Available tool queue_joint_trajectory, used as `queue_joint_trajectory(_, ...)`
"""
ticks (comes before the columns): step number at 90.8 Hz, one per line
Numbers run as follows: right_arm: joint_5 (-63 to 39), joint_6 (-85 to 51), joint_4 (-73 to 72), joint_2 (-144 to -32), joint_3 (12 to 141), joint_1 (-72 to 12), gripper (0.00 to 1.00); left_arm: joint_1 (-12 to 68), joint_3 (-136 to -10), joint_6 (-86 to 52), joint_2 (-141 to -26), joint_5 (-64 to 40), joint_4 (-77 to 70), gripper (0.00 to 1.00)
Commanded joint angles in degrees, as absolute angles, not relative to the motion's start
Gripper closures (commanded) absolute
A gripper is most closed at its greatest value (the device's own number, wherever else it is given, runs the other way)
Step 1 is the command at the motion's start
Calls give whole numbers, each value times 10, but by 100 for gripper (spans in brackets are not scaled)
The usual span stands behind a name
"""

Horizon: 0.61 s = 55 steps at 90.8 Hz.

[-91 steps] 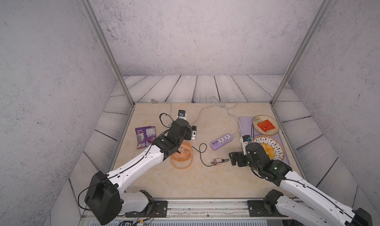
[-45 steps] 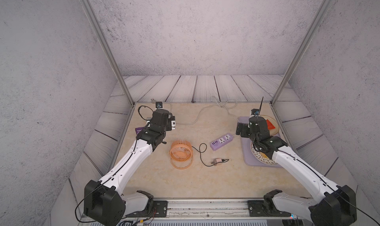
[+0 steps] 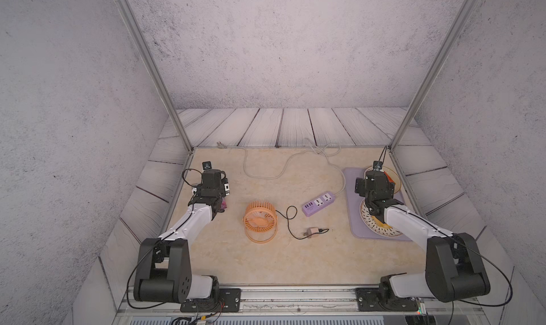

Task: Unplug the desk fan from the power strip
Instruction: Reset both arms

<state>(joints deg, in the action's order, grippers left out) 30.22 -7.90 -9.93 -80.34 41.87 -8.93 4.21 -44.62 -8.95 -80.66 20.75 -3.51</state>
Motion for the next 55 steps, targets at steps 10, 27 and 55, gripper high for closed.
queue_joint_trajectory(10, 326, -47, -224, -841, 357, -78, 1, 36, -420, -56, -849, 195, -133, 7)
queue_joint_trajectory(27, 265, -30, -368, -856, 293, -76, 1, 38, -355, -24, -857, 165, -260, 9)
queue_joint_trajectory(55, 171, -21, -607, -910, 191, -46, 1, 41, -237, 2, -878, 119, -487, 10)
